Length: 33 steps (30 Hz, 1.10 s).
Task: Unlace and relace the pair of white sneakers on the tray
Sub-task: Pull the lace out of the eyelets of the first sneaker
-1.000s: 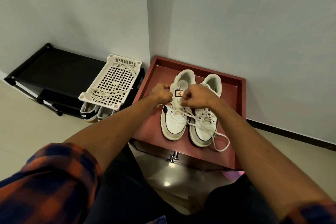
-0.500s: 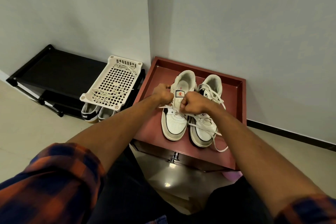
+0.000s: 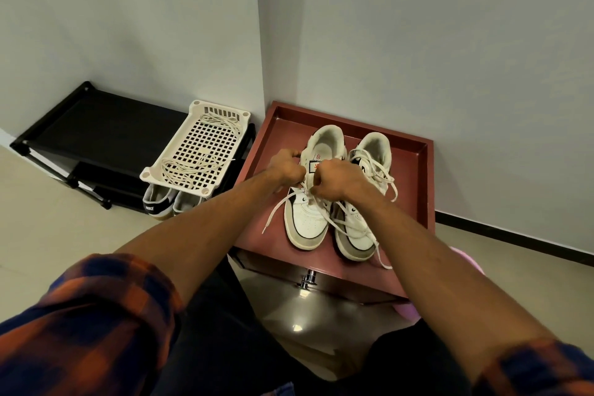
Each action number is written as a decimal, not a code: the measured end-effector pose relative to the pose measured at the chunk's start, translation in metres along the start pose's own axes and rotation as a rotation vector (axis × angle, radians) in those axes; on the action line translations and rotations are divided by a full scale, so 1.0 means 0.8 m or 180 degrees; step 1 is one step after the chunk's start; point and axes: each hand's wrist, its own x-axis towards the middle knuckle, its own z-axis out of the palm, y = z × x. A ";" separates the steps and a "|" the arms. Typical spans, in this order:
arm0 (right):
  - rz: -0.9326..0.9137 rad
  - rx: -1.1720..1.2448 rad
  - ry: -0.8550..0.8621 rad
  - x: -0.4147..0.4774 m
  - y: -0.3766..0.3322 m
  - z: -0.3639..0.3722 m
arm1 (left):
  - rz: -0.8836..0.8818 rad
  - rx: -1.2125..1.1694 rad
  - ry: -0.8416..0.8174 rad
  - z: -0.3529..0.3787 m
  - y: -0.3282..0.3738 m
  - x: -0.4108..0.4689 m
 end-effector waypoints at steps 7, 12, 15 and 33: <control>0.0104 0.0408 0.0157 0.004 -0.001 0.025 | 0.0025 0.0013 -0.0010 -0.003 -0.001 -0.002; -0.0140 0.1587 -0.0893 -0.010 0.040 -0.007 | -0.0025 -0.0087 0.0002 -0.002 -0.004 0.000; 0.0003 0.1099 -0.1964 -0.026 0.061 -0.029 | -0.0068 -0.0205 -0.0028 -0.001 -0.005 0.002; 0.0123 0.0204 0.0255 -0.014 0.007 0.028 | 0.0147 -0.0026 0.0018 -0.002 -0.007 -0.004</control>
